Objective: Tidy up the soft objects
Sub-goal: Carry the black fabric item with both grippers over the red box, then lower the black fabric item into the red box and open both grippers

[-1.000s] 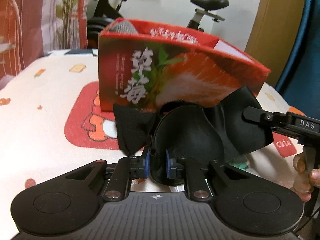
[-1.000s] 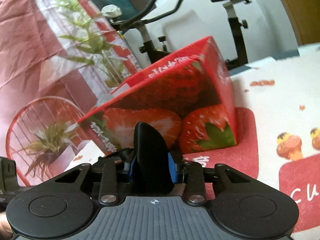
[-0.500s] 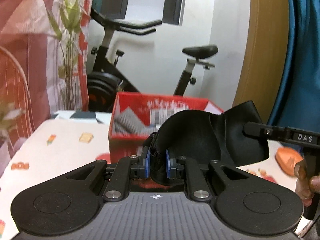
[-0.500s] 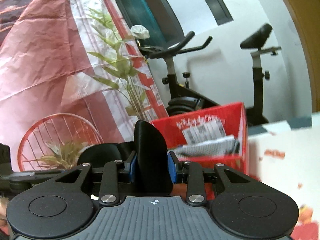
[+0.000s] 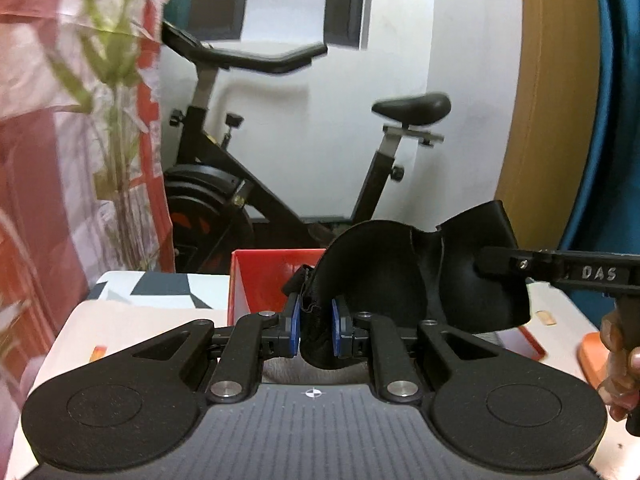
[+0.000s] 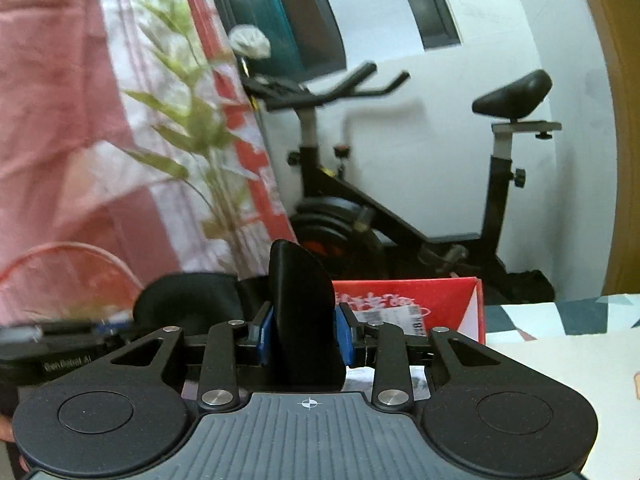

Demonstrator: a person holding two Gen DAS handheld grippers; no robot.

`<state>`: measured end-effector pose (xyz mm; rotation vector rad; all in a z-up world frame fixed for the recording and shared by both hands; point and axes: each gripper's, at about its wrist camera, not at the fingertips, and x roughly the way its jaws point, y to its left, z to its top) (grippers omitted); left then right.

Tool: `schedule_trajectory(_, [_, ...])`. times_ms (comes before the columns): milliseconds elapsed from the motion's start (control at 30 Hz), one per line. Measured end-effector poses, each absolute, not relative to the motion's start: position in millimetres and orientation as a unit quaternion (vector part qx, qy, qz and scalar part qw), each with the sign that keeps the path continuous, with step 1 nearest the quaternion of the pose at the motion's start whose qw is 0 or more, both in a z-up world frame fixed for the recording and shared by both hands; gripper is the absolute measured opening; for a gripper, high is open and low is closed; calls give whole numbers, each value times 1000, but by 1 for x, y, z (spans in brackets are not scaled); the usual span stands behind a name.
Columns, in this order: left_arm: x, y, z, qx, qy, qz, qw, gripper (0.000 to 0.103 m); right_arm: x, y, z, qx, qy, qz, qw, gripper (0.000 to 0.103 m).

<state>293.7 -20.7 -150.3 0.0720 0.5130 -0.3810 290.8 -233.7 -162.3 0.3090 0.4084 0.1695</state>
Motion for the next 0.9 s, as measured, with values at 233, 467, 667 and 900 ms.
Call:
schedule_trajectory(233, [356, -43, -160, 58, 285, -211, 933, 16, 355, -242, -192, 161, 271, 40, 948, 30])
schedule_trajectory(467, [395, -44, -189, 59, 317, -197, 926, 16, 386, -249, -217, 153, 310, 28, 938, 31])
schedule_trajectory(667, [407, -39, -199, 49, 324, -191, 925, 17, 395, -244, -220, 132, 326, 10, 936, 49])
schedule_trajectory(900, [387, -31, -191, 65, 285, -194, 937, 63, 383, -246, -218, 133, 314, -8, 940, 86])
